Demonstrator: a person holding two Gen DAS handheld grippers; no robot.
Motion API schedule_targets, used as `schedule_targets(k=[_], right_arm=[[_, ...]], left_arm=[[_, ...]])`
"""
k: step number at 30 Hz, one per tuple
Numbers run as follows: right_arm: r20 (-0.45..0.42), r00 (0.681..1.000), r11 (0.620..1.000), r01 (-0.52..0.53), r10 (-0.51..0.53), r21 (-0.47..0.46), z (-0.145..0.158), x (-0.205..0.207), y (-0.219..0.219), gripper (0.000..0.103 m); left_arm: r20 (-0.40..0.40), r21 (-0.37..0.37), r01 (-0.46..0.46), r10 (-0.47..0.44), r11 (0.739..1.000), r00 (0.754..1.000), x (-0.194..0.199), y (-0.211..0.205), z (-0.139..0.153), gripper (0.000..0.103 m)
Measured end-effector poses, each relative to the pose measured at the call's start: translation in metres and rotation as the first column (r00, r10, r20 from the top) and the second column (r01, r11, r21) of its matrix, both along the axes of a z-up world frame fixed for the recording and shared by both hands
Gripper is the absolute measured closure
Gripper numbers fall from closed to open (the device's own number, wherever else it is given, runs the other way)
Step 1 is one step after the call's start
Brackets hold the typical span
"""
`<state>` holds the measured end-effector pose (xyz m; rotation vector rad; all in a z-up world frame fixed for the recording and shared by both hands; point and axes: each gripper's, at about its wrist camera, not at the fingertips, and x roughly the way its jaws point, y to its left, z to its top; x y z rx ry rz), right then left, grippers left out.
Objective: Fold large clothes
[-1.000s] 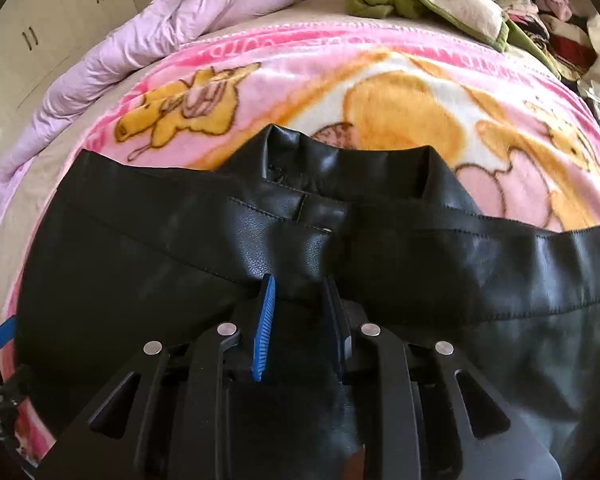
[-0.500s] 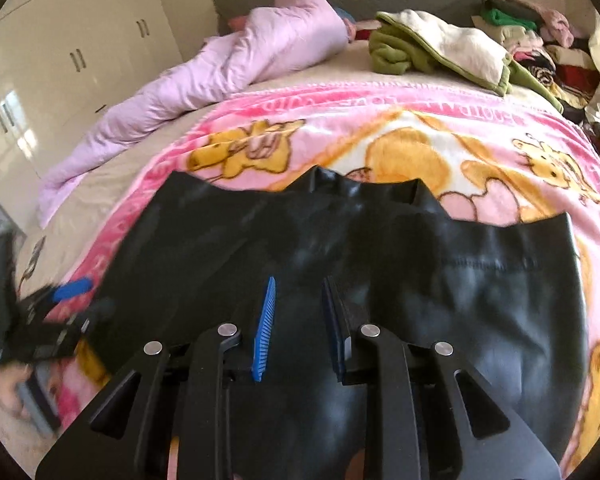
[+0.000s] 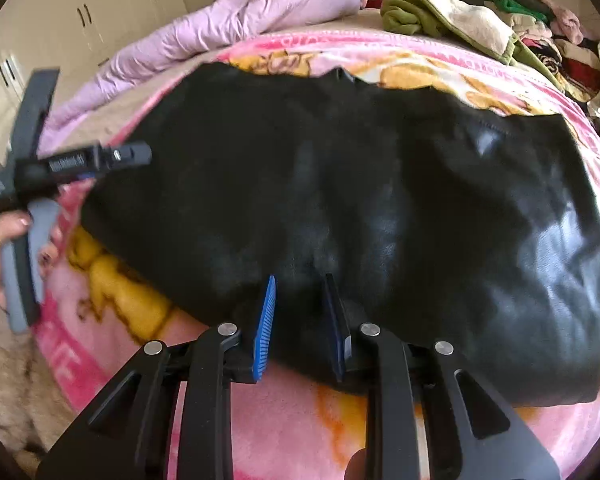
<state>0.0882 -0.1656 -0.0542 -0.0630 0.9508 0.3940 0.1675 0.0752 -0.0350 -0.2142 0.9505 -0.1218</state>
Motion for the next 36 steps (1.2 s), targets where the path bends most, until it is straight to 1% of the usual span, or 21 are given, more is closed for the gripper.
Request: schedule_targets(k=[3, 7, 9, 11, 13, 14, 15, 16, 17, 18, 19, 20, 21, 25, 27, 30, 32, 36], right_arm=[[0.008, 1.000, 1.000, -0.003, 0.003, 0.004, -0.001, 0.000, 0.000, 0.080], [0.042, 0.999, 0.997, -0.007, 0.004, 0.080, 0.016, -0.007, -0.013, 0.080], [0.057, 0.998, 0.995, -0.008, 0.002, 0.103, 0.022, -0.011, -0.015, 0.079], [0.070, 0.998, 0.994, -0.002, -0.005, 0.107, 0.025, -0.017, -0.016, 0.071], [0.089, 0.996, 0.993, -0.012, 0.002, 0.117, 0.029, -0.024, -0.016, 0.053], [0.096, 0.995, 0.992, -0.019, 0.007, 0.121, 0.030, -0.028, -0.015, 0.050], [0.102, 0.995, 0.993, -0.023, 0.011, 0.119, 0.031, -0.031, -0.014, 0.042], [0.117, 0.993, 0.994, -0.028, 0.015, 0.108, 0.033, -0.035, -0.013, 0.039], [0.130, 0.991, 0.994, -0.032, 0.019, 0.102, 0.035, -0.040, -0.012, 0.038], [0.139, 0.990, 0.994, -0.037, 0.023, 0.100, 0.036, -0.041, -0.011, 0.034], [0.147, 0.989, 0.994, -0.040, 0.024, 0.101, 0.038, -0.043, -0.011, 0.030], [0.150, 0.988, 0.994, -0.040, 0.024, 0.106, 0.039, -0.044, -0.012, 0.029], [0.150, 0.988, 0.993, -0.041, 0.024, 0.114, 0.041, -0.044, -0.012, 0.028], [0.154, 0.988, 0.991, -0.037, 0.016, 0.132, 0.044, -0.044, -0.017, 0.027], [0.158, 0.987, 0.991, -0.035, 0.014, 0.132, 0.045, -0.044, -0.017, 0.026], [0.173, 0.985, 0.990, -0.047, 0.023, 0.132, 0.048, -0.048, -0.016, 0.026], [0.191, 0.981, 0.989, -0.056, 0.030, 0.135, 0.050, -0.051, -0.015, 0.026], [0.241, 0.968, 0.987, -0.101, 0.069, 0.124, 0.057, -0.062, -0.007, 0.020]], left_arm=[[-0.008, -0.012, 0.001, -0.001, 1.000, 1.000, 0.003, -0.002, -0.004, 0.011], [-0.012, -0.021, 0.003, -0.003, 1.000, 1.000, 0.007, -0.004, -0.007, 0.011], [-0.013, -0.028, 0.006, -0.006, 1.000, 1.000, 0.009, -0.003, -0.007, 0.011], [-0.012, -0.033, 0.011, -0.011, 0.999, 1.000, 0.010, -0.003, -0.008, 0.011], [-0.014, -0.045, 0.014, -0.015, 0.999, 1.000, 0.012, -0.004, -0.008, 0.011], [-0.016, -0.056, 0.017, -0.018, 0.998, 1.000, 0.013, -0.005, -0.009, 0.011], [-0.017, -0.063, 0.021, -0.022, 0.998, 1.000, 0.014, -0.006, -0.009, 0.012], [-0.016, -0.069, 0.025, -0.026, 0.997, 1.000, 0.014, -0.007, -0.010, 0.014], [-0.013, -0.077, 0.029, -0.030, 0.997, 0.999, 0.015, -0.008, -0.010, 0.020], [-0.006, -0.093, 0.040, -0.041, 0.995, 0.999, 0.015, -0.011, -0.010, 0.032], [-0.003, -0.099, 0.046, -0.046, 0.994, 0.999, 0.016, -0.013, -0.009, 0.034], [-0.002, -0.086, 0.042, -0.043, 0.995, 0.999, 0.016, -0.015, -0.008, 0.035], [0.000, -0.088, 0.043, -0.043, 0.995, 0.999, 0.016, -0.016, -0.008, 0.039], [0.009, -0.091, 0.042, -0.042, 0.995, 0.999, 0.014, -0.017, -0.003, 0.050], [0.022, -0.092, 0.039, -0.037, 0.995, 0.999, 0.011, -0.017, 0.001, 0.059], [0.042, -0.090, 0.042, -0.038, 0.995, 0.998, 0.008, -0.017, 0.009, 0.068], [0.057, -0.088, 0.045, -0.040, 0.995, 0.998, 0.006, -0.017, 0.016, 0.071], [0.085, -0.082, 0.044, -0.037, 0.996, 0.996, 0.002, -0.021, 0.030, 0.076]])
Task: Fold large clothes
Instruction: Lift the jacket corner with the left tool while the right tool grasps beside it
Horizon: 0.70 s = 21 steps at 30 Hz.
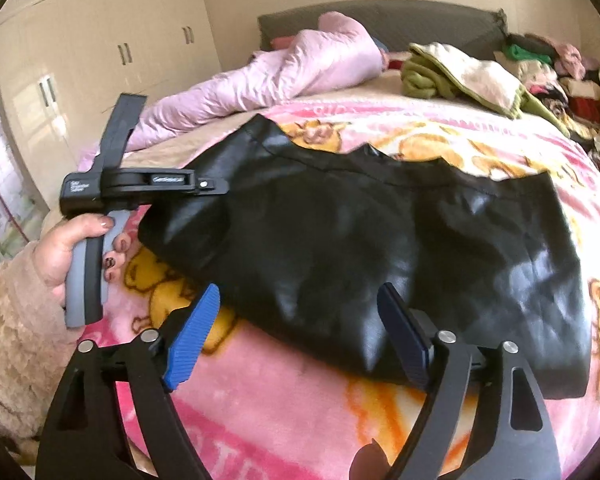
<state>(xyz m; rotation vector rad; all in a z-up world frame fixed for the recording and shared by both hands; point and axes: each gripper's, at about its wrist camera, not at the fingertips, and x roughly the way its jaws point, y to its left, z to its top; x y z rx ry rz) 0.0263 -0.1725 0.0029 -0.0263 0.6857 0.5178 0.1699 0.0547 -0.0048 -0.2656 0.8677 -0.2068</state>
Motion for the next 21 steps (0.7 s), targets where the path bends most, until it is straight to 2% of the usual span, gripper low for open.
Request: schedule_targets(k=[4, 7, 16, 21], right_arm=[[0.091, 0.996, 0.998, -0.018, 0.023, -0.055, 0.002, -0.010, 0.021, 0.011], [0.139, 0.990, 0.994, -0.018, 0.034, -0.112, -0.003, -0.012, 0.040, 0.009], [0.285, 0.955, 0.949, 0.012, 0.083, -0.315, -0.031, -0.009, 0.104, 0.006], [0.332, 0.939, 0.929, 0.040, 0.092, -0.368, -0.037, -0.001, 0.122, 0.006]], left_arm=[[0.023, 0.001, 0.005, -0.005, 1.000, 1.000, -0.003, -0.004, 0.013, 0.077], [0.039, 0.007, 0.018, -0.018, 1.000, 0.999, -0.004, -0.008, 0.024, 0.077], [0.057, 0.022, 0.040, -0.041, 0.999, 0.998, -0.004, -0.017, 0.039, 0.077], [0.063, 0.023, 0.044, -0.045, 0.999, 0.997, -0.003, -0.019, 0.043, 0.077]])
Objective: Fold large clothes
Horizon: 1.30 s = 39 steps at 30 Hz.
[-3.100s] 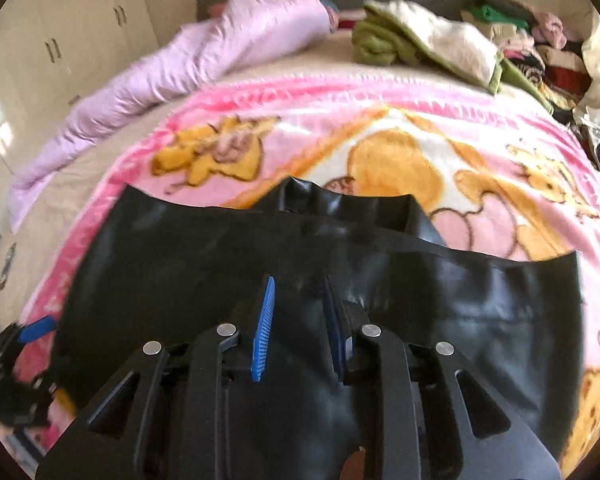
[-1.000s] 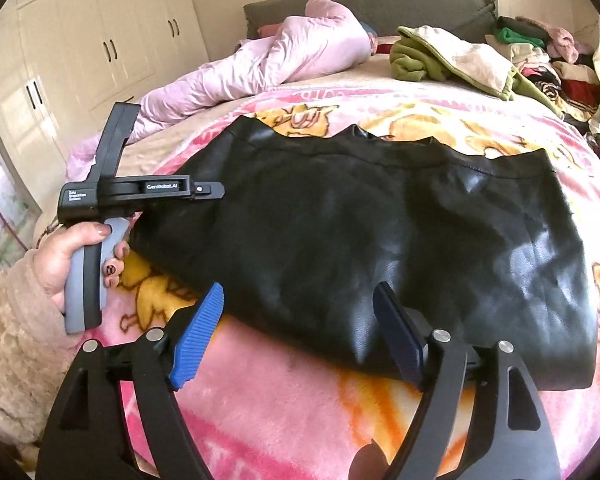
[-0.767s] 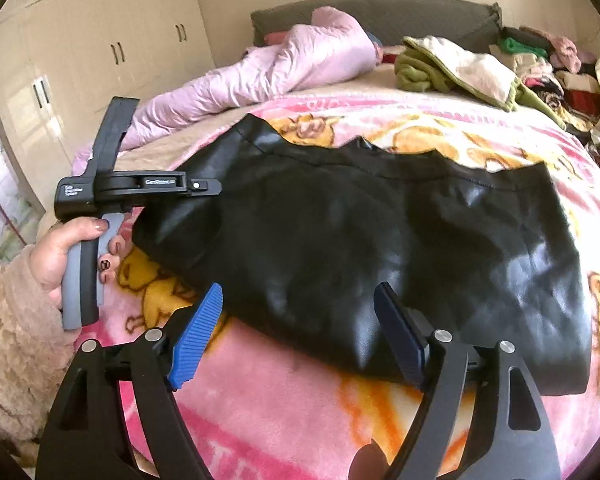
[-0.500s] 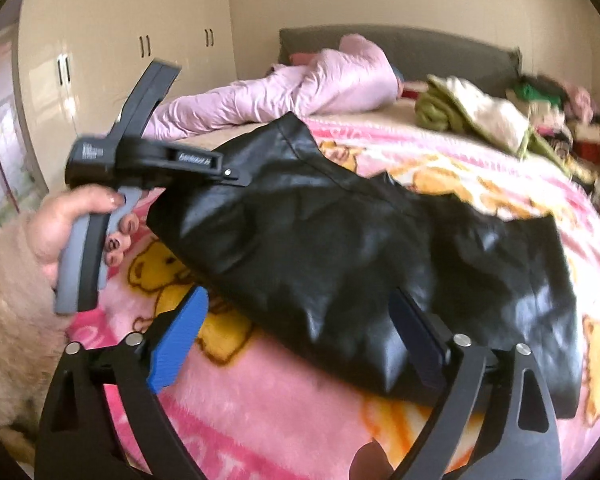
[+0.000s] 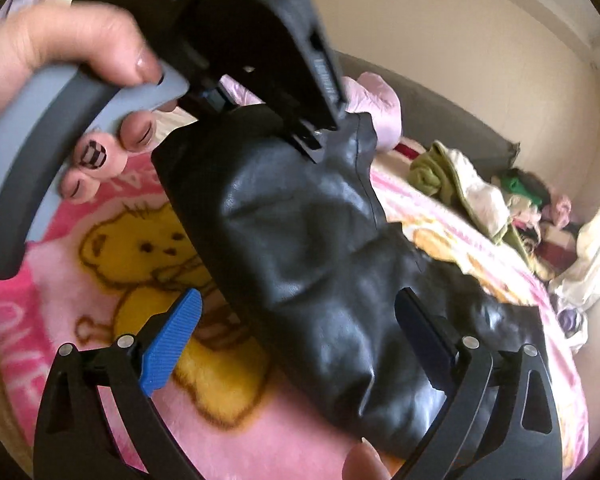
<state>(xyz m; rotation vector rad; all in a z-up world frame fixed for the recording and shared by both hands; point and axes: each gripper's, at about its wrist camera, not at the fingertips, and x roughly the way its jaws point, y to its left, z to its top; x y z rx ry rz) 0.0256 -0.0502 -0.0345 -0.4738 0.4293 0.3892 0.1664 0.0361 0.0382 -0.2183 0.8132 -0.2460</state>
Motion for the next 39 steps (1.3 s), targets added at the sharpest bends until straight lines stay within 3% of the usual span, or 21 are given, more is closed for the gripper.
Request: schedule_targets(k=[8, 11, 14, 15, 16, 19, 24, 30, 33, 39], right_arm=[[0.032, 0.999, 1.000, 0.002, -0.002, -0.022, 0.002, 0.017, 0.005, 0.008], [0.033, 0.999, 1.000, -0.025, 0.025, 0.003, 0.003, 0.017, 0.002, 0.016], [0.052, 0.997, 0.998, -0.063, 0.062, 0.006, 0.006, 0.014, 0.000, 0.039], [0.058, 0.995, 0.997, -0.079, 0.079, 0.004, 0.008, 0.012, 0.000, 0.059], [0.075, 0.993, 0.996, -0.087, 0.087, -0.002, 0.011, 0.009, 0.000, 0.072], [0.102, 0.992, 0.997, -0.074, 0.076, -0.021, 0.020, 0.007, -0.004, 0.084], [0.103, 0.994, 0.999, -0.025, 0.021, 0.038, 0.043, 0.016, -0.033, 0.089], [0.109, 0.991, 0.985, 0.059, -0.078, 0.160, 0.070, 0.019, -0.084, 0.090], [0.115, 0.985, 0.969, 0.101, -0.129, 0.224, 0.077, 0.014, -0.114, 0.090], [0.079, 0.972, 0.935, 0.187, -0.220, 0.302, 0.071, -0.011, -0.172, 0.090]], left_arm=[[0.004, 0.001, 0.005, -0.005, 1.000, 1.000, 0.002, -0.003, 0.008, 0.077], [0.011, 0.001, 0.007, -0.007, 1.000, 1.000, 0.002, -0.004, 0.011, 0.077], [0.013, -0.008, 0.005, -0.005, 1.000, 1.000, 0.004, -0.004, 0.014, 0.077], [0.016, -0.011, 0.005, -0.005, 1.000, 1.000, 0.003, -0.005, 0.015, 0.077], [0.021, -0.014, 0.008, -0.008, 1.000, 1.000, 0.003, -0.006, 0.018, 0.077], [0.047, -0.037, 0.029, -0.028, 0.999, 0.998, 0.002, -0.010, 0.030, 0.077], [0.112, -0.090, 0.070, -0.059, 0.993, 0.992, -0.004, -0.021, 0.058, 0.077], [0.180, -0.171, 0.053, -0.022, 0.984, 0.983, -0.016, -0.014, 0.084, 0.076], [0.159, -0.177, 0.040, -0.011, 0.983, 0.987, -0.013, -0.013, 0.079, 0.070], [0.052, -0.139, 0.093, -0.087, 0.986, 0.995, 0.002, -0.044, 0.040, 0.070]])
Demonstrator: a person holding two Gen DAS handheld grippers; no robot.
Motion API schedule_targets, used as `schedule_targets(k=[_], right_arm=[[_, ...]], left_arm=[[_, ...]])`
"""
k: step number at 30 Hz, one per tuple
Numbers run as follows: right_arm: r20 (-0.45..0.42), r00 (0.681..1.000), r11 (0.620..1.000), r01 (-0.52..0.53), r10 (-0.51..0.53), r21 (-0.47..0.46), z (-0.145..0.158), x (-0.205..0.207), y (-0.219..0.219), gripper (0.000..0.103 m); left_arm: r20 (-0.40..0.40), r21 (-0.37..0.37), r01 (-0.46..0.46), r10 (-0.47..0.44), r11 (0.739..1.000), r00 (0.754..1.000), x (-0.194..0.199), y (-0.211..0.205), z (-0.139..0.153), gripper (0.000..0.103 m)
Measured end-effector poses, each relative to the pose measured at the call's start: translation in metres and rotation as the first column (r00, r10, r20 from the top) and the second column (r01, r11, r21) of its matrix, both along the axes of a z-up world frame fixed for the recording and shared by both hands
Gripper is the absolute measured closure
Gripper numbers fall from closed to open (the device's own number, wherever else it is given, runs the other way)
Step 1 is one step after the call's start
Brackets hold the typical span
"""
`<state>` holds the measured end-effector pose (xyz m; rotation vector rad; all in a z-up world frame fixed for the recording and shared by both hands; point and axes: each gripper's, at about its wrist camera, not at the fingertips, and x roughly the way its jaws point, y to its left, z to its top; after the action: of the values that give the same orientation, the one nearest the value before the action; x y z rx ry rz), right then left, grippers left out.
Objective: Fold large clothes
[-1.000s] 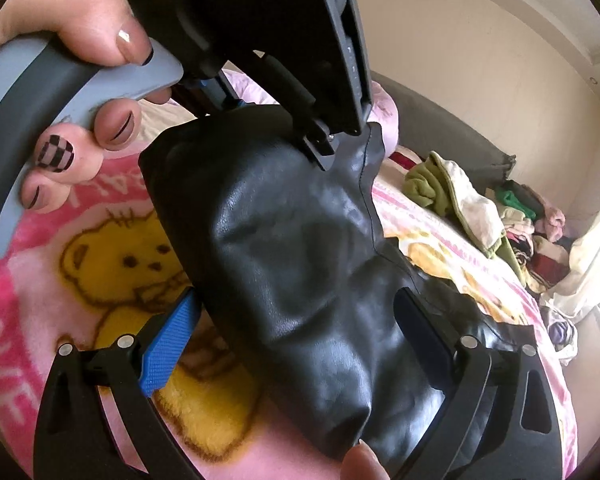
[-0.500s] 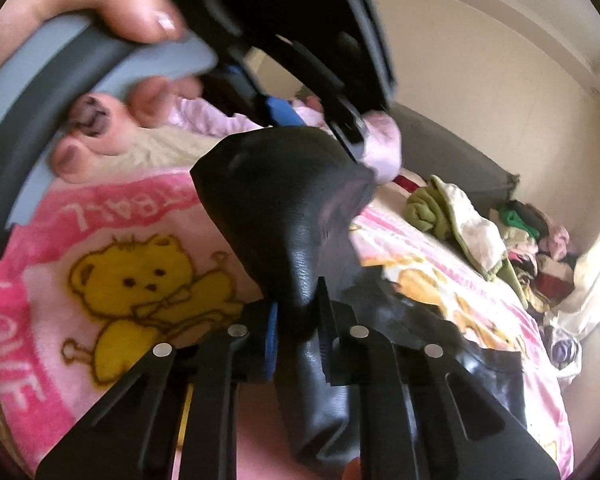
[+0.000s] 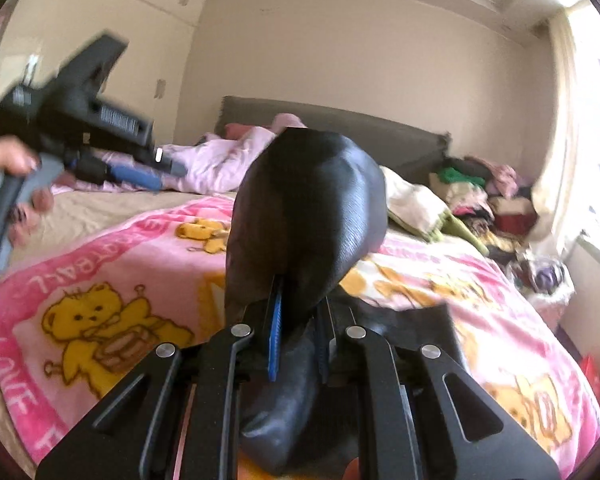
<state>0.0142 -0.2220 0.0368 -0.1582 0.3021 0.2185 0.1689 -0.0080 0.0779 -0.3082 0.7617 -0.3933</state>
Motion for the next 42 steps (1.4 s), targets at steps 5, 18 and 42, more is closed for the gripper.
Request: schedule_targets(k=[5, 18, 42], right_arm=[[-0.136, 0.991, 0.994, 0.028, -0.014, 0.108, -0.030, -0.011, -0.034, 0.090], [-0.404, 0.886, 0.868, 0.002, 0.229, 0.496, -0.021, 0.005, -0.129, 0.010], [-0.678, 0.607, 0.827, 0.059, 0.414, 0.559, -0.009, 0.171, -0.115, 0.004]], left_arm=[[-0.110, 0.014, 0.128, -0.126, 0.992, 0.986, 0.013, -0.059, -0.047, 0.070], [-0.154, 0.052, 0.172, -0.162, 0.984, 0.975, 0.017, -0.095, -0.083, 0.070], [-0.109, 0.116, 0.193, -0.181, 0.974, 0.977, 0.013, -0.110, -0.078, 0.070]])
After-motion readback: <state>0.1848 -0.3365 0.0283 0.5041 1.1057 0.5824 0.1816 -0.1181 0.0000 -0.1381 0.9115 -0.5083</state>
